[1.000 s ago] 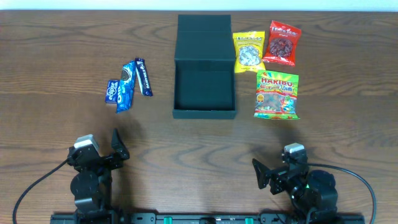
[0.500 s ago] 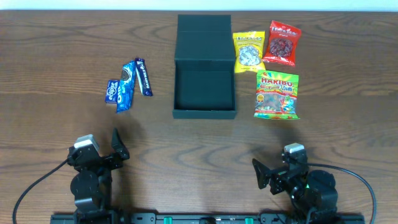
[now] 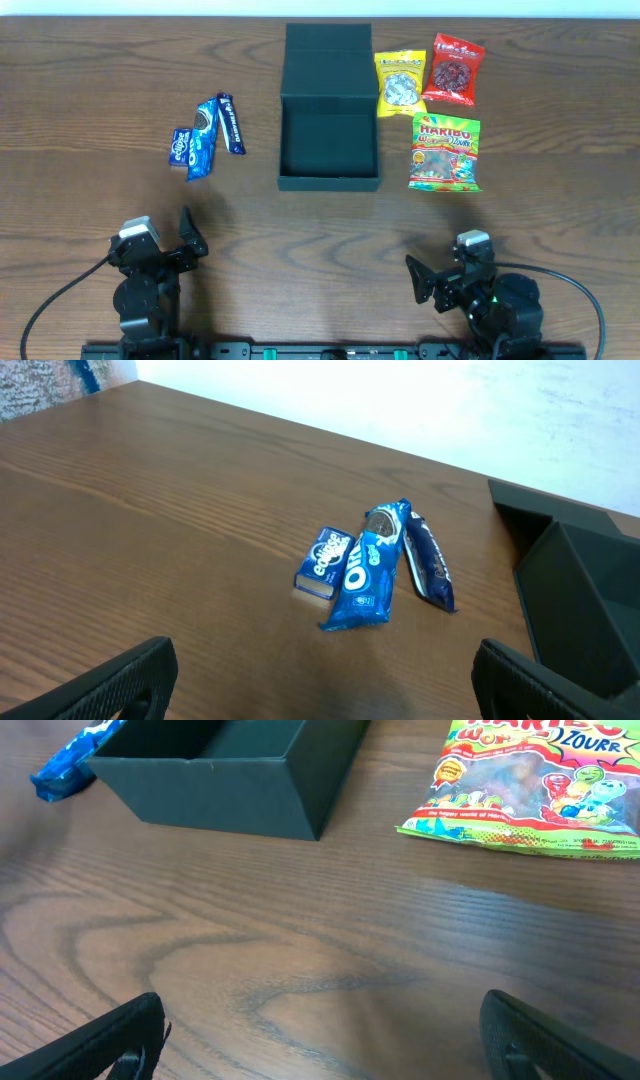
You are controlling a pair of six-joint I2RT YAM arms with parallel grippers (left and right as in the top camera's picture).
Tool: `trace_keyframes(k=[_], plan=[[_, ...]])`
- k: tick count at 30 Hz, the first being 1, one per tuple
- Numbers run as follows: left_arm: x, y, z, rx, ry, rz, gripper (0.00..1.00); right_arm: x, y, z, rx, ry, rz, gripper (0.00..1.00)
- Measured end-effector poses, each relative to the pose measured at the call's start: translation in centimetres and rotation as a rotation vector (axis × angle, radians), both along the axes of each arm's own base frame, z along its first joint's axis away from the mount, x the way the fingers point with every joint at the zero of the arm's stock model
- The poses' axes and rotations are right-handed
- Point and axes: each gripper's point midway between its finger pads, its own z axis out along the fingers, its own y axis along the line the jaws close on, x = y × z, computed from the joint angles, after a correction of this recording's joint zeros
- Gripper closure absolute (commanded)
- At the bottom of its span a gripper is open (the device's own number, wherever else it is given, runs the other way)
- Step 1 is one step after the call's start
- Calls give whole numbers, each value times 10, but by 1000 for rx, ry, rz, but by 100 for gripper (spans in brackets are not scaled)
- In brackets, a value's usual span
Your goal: Pack container
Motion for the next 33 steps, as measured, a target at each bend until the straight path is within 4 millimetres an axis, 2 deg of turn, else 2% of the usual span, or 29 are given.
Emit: trace_keyframes(k=[12, 16, 19, 23, 29, 31, 33], plan=[[0, 0, 0, 0, 0, 0, 5, 0, 0, 0, 0, -1, 0, 1], [0, 0, 0, 0, 0, 0, 5, 3, 1, 6, 42, -9, -17, 1], [0, 0, 0, 0, 0, 0, 5, 9, 6, 20, 205, 8, -82, 1], [0, 0, 0, 0, 0, 0, 5, 5, 16, 24, 554, 200, -217, 1], [0, 0, 0, 0, 0, 0, 5, 4, 23, 31, 767, 317, -284, 1], [0, 0, 0, 0, 0, 0, 5, 9, 25, 45, 799, 267, -255, 1], [0, 0, 0, 0, 0, 0, 5, 15, 29, 71, 825, 166, -182, 1]])
